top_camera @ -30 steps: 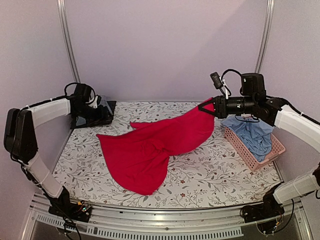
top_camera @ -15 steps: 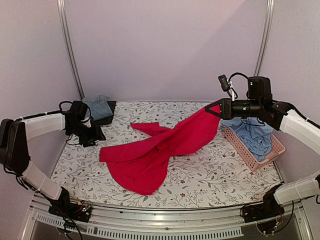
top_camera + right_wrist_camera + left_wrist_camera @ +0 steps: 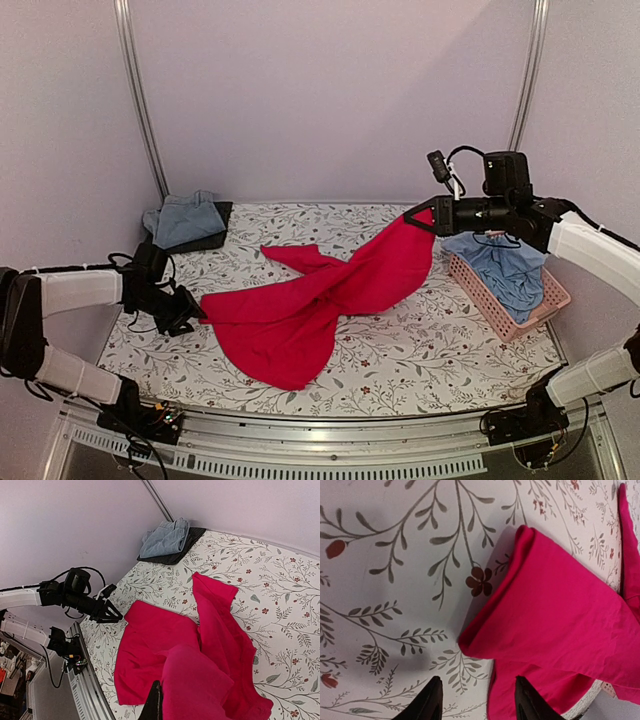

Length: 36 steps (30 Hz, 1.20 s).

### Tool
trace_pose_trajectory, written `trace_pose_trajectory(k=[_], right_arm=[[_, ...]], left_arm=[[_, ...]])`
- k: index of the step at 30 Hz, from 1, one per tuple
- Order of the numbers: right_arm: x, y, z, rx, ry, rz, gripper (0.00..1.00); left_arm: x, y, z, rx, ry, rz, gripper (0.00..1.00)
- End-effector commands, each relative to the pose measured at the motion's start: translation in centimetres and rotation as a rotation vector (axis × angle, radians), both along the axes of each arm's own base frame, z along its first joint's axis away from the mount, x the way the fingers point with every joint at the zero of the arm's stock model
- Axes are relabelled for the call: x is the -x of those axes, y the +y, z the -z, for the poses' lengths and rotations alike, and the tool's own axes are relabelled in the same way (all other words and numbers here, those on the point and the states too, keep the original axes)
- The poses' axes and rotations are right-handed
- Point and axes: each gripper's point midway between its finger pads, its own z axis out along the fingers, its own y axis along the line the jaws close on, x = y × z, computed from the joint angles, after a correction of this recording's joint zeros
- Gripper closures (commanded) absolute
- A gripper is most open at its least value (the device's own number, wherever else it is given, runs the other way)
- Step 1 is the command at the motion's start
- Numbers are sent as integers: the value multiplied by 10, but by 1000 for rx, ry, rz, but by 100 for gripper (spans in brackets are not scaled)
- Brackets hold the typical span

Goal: Fold and stack the mixed laundry pile
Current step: Pick up the crumpled T-shirt from the center of the board, then flatten out the crumpled T-shirt at the center of the board.

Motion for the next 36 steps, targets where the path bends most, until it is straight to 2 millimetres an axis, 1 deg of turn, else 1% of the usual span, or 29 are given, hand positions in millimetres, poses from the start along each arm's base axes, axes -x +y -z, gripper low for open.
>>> trace_pose_trajectory(k=[1,3,6,9,11,12,13,14,15,16,18,20,21,23,24,25,28,29,31,33,35,36], right_arm=[[-7,0,-16,-21,-40,-1,100],[-9,0,-17,-22,-41,-1,100],[-11,0,-18,-23,-45,1,100],[-13,0,-18,-22,-44,0,100],[-14,0,-18,-21,-45,2,100],[-14,-1,-19,-21,-47,3,100],[-15,-2,-20,-22,-48,7,100],[-16,-2,-23,-24,-55,10,100],[-17,-3,-27,-28,-62,14,100],[-18,-3,-32,-34,-69,18,100],[-22,-4,-48,-46,-96,30,100],[-26,-7,-71,-62,-140,49,100],[-28,-8,-87,-74,-169,57,100],[-32,-11,-120,-94,-239,80,100],[-34,-13,-140,-104,-278,95,100],[-35,-16,-158,-109,-319,111,100],[-45,-26,-210,-103,-439,183,100],[-48,-32,-227,-100,-482,217,100],[-57,-42,-251,-80,-556,283,100],[-58,-54,-281,-82,-635,343,100],[-55,-62,-301,-97,-683,379,100],[-51,-65,-310,-106,-704,389,100]], left_arm=[[-23,1,0,-9,-53,-2,51],[-29,3,2,-29,-51,-3,53],[-34,4,15,-46,-5,0,62],[-38,4,28,-62,36,7,68],[-39,5,34,-74,62,12,74],[-41,7,35,-81,70,11,79],[-43,7,33,-85,69,14,87],[-49,6,27,-85,46,17,97],[-58,4,12,-81,0,19,100],[-65,3,0,-79,-34,24,100],[-87,0,-44,-75,-147,30,100],[-107,-2,-94,-78,-255,44,100],[-116,-2,-120,-85,-312,50,100],[-137,-2,-182,-89,-454,60,100],[-149,-3,-222,-85,-541,68,100],[-157,-1,-254,-91,-602,69,100],[-176,6,-337,-91,-754,70,100],[-181,9,-360,-82,-796,70,100],[-187,16,-409,-43,-888,64,100],[-186,18,-453,0,-982,84,100],[-182,15,-484,21,-1049,109,100],[-178,11,-495,38,-1074,131,100]])
